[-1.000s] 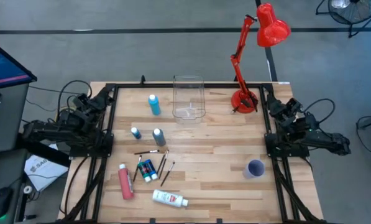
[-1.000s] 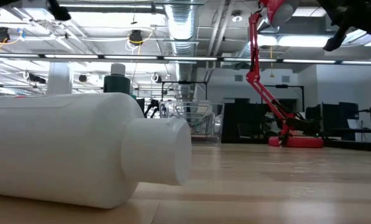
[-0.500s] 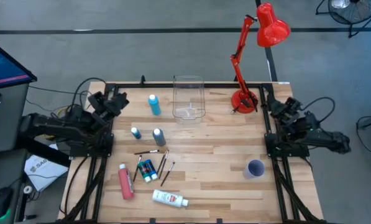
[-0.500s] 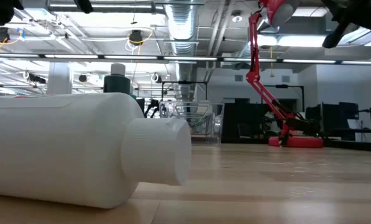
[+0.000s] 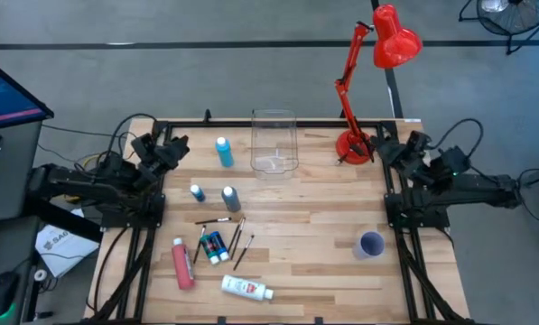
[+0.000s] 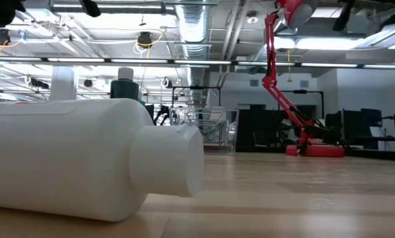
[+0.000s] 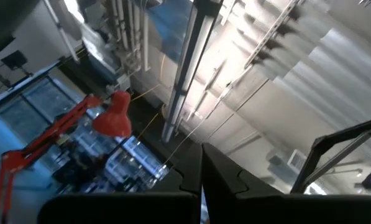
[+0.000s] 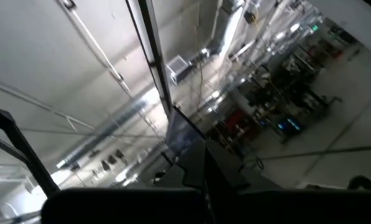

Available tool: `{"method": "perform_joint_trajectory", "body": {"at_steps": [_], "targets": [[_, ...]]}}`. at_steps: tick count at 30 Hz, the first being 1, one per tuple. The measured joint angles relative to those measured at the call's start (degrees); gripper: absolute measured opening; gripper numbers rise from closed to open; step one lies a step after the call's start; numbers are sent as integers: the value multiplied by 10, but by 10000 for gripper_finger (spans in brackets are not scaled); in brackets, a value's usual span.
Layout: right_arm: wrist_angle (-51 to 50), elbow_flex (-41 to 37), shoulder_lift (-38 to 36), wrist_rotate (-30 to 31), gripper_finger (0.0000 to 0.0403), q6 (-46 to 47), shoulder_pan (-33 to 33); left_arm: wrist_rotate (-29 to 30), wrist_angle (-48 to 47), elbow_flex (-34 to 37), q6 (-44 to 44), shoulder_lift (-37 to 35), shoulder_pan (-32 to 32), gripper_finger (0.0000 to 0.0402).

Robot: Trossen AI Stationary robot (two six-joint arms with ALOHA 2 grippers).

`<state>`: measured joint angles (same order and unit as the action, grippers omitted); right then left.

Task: Pick & Place Paint Supplies
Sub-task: Put the light blue paint bottle into the transparent bin

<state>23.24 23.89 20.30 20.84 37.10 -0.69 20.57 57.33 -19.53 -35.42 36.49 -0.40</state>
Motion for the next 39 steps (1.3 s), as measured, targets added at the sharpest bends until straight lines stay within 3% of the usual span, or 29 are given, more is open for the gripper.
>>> {"method": "perform_joint_trajectory", "body": {"at_steps": [5,14,18,26,31,39], "targets": [[-6,37,66,0,0,0,3,0,-61,0,-7,0,0,0],[-5,71,140,-28,0,39,3,0,-90,0,-9,0,0,0],[-8,80,170,-30,0,39,3,-8,-134,-28,-10,0,0,0],[-5,94,205,-30,0,39,2,-46,-349,-155,63,28,0,0],[-5,94,218,-33,0,39,2,-46,-476,-205,123,30,2,0],[-7,94,234,-45,0,39,2,-43,-708,-269,140,46,31,0]]}}
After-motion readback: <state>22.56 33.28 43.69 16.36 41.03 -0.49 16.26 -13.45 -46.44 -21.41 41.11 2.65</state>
